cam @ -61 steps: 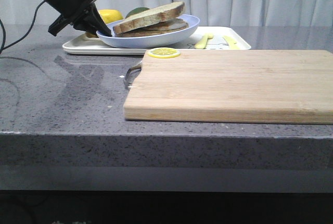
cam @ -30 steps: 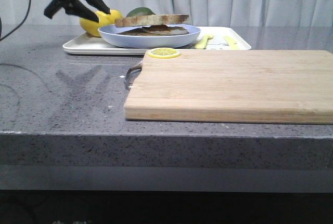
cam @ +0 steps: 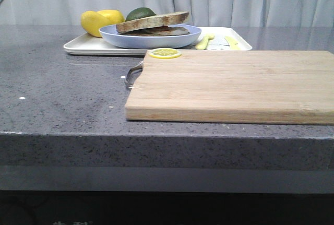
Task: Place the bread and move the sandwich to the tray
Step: 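Release the plate and raise the left gripper away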
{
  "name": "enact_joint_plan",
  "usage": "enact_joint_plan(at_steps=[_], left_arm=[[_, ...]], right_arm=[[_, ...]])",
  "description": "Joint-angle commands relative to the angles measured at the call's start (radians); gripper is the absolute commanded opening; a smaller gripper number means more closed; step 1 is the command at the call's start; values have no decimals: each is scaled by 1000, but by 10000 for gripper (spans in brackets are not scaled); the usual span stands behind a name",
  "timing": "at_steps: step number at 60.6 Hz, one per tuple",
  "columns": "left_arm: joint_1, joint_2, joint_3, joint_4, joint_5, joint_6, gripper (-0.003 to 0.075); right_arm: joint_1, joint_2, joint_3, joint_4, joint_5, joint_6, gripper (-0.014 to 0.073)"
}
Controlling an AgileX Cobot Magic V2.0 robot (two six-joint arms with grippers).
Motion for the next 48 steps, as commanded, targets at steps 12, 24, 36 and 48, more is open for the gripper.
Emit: enact_joint_plan(at_steps=[12, 24, 36, 48], left_arm=[[0, -252, -121, 0, -8, 6, -20], [-2, -358, -121, 77, -8, 7, -20], [-23, -506, 64, 278, -8, 7, -20], [-69, -761, 577, 592, -10, 10, -20]], right_arm=[[1, 9, -29, -1, -43, -2, -64], [1, 9, -29, -1, -43, -2, -64], [1, 9, -29, -1, -43, -2, -64], [1, 9, -29, -1, -43, -2, -64]])
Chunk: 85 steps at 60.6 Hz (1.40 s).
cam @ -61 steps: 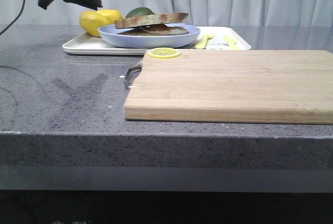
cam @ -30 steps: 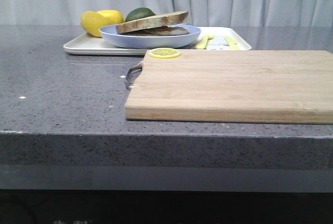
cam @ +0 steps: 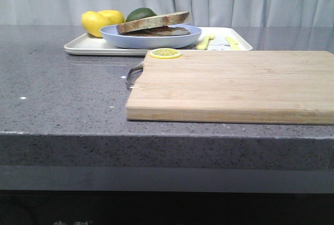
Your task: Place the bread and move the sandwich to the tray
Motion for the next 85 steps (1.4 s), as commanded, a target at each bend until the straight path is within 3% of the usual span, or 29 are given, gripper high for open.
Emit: enact_joint_plan(at_steps=[1, 7, 20, 36, 63, 85], left_arm=[[-20, -146, 198, 138, -24, 3, -20], [-14, -291, 493, 229, -129, 3, -20], [4, -641, 1036, 233, -366, 1, -20], [4, -1019, 1455, 232, -507, 1, -20], [4, -1613, 1916, 228, -767, 1, -20], [4, -1676, 1949, 228, -801, 1, -20]], right_arm=[[1, 9, -29, -1, -69, -2, -64], [1, 9, -29, -1, -69, -2, -64], [1, 9, -29, -1, -69, -2, -64], [1, 9, -29, -1, -69, -2, -64], [1, 9, -29, -1, -69, -2, -64], [1, 9, -29, -1, -69, -2, -64]])
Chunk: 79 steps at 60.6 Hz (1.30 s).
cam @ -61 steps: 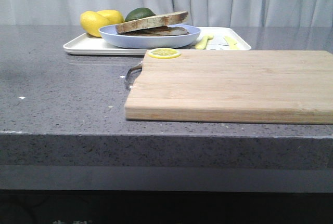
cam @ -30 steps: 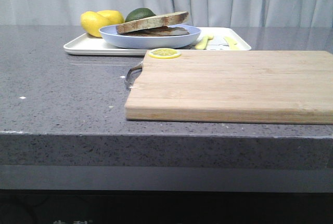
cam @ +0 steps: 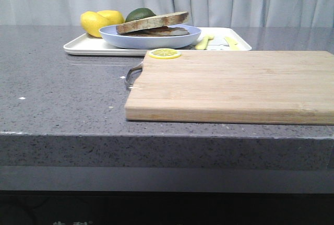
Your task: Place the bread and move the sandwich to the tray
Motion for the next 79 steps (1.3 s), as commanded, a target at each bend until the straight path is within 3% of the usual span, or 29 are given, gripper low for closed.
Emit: enact_joint_plan(at_steps=[1, 37, 58, 79], left_arm=[[2, 11, -26, -3, -89, -2, -20], [2, 5, -10, -3, -122, -2, -20], [62, -214, 251, -34, -283, -2, -20], [62, -214, 510, -37, -486, -2, -20]], right_arm=[[1, 9, -29, -1, -72, -2, -64], [1, 9, -29, -1, -72, -2, -64], [1, 9, -29, -1, -72, -2, -64], [1, 9, -29, -1, -71, -2, -64]])
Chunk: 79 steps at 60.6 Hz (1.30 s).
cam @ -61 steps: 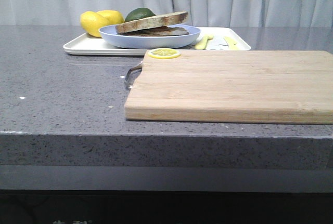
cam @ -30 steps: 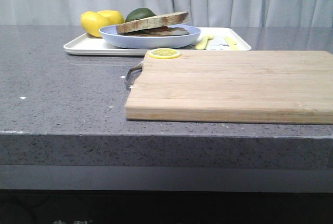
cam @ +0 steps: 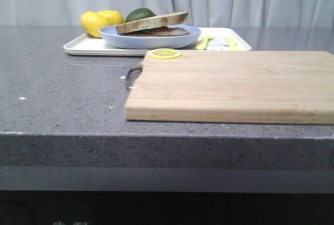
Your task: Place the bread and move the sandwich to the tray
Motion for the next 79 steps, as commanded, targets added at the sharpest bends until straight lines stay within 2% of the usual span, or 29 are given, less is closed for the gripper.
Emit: enact_joint_plan(at_steps=[1, 4, 8, 12, 79], left_arm=[[3, -22, 30, -10, -166, -2, -20], [3, -22, 64, -10, -231, -2, -20], [3, -22, 63, -10, -207, -2, -20], [3, -22, 65, -10, -239, -2, -20], [3, -22, 65, -10, -239, -2, -20]], right_arm=[[1, 9, -29, -1, -75, -2, -64], [1, 9, -29, -1, -75, -2, -64], [1, 9, -29, -1, -75, -2, -64], [1, 9, -29, -1, -75, -2, -64], [1, 9, -29, -1, -75, -2, -64]])
